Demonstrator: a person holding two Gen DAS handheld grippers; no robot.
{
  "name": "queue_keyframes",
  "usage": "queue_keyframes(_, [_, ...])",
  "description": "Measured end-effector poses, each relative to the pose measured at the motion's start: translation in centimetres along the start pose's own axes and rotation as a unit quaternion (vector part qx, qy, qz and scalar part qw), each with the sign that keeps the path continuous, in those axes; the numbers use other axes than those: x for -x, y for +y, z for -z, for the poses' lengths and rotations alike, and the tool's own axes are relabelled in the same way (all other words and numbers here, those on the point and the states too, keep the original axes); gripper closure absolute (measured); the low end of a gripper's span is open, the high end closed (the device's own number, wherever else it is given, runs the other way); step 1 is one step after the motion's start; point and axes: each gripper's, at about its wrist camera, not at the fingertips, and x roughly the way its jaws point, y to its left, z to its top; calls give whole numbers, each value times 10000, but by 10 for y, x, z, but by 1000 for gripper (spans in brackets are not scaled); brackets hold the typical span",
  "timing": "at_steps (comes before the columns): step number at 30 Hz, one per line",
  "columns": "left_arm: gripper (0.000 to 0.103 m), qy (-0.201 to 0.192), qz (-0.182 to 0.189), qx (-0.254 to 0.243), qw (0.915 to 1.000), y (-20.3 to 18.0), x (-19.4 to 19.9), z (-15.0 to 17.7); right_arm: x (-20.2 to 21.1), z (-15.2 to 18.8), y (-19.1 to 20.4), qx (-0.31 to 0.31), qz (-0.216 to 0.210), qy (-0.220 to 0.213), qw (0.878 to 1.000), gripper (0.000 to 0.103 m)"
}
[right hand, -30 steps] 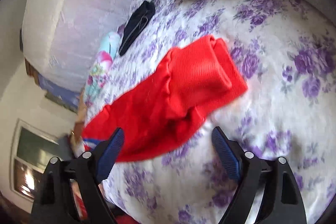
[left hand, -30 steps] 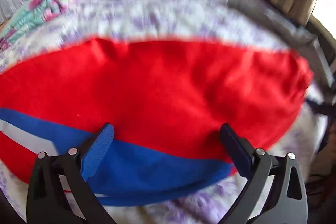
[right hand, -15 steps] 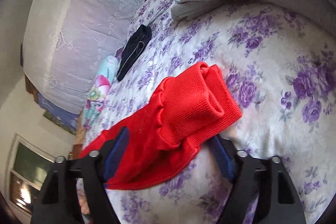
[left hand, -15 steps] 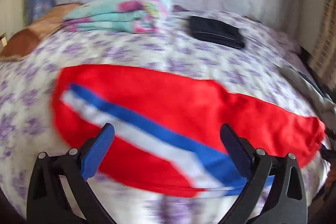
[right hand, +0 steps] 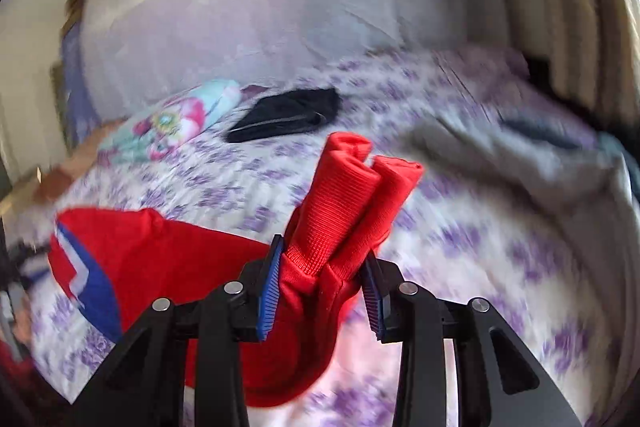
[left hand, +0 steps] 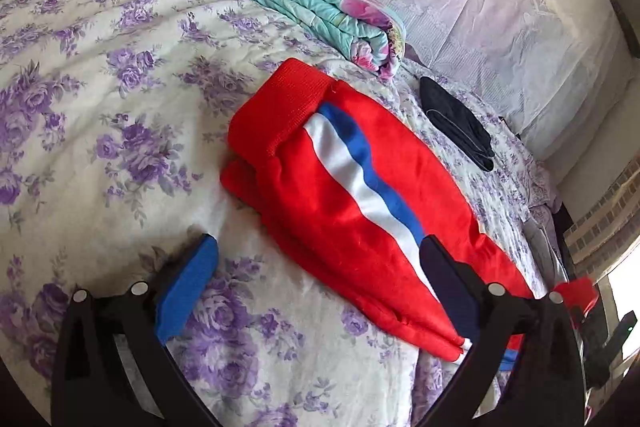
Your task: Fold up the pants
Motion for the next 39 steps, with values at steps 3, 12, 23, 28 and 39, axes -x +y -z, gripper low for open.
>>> queue_keyframes(3, [5, -20, 161, 127, 9998, 4, 3, -1, -8, -14, 52, 726, -233, -104, 9970, 68])
queue_keyframes(12, [5, -50, 246, 127, 9996, 8, 2, 0, -56, 31, 208, 3096, -812, 479, 9462, 74])
queue_keyframes(23, [5, -67, 287, 144, 9995, 8, 3, 1, -47, 55, 237, 4147, -710, 769, 9039, 43])
queue_keyframes(28, [5, -63, 270, 140, 9995, 7, 3, 2, -18, 4, 197, 2561, -1933, 839, 9434, 41])
queue_keyframes(39, [5, -26, 231, 105, 9997, 7, 2, 2, -93, 11, 193, 1974, -1399, 1600, 9570, 35])
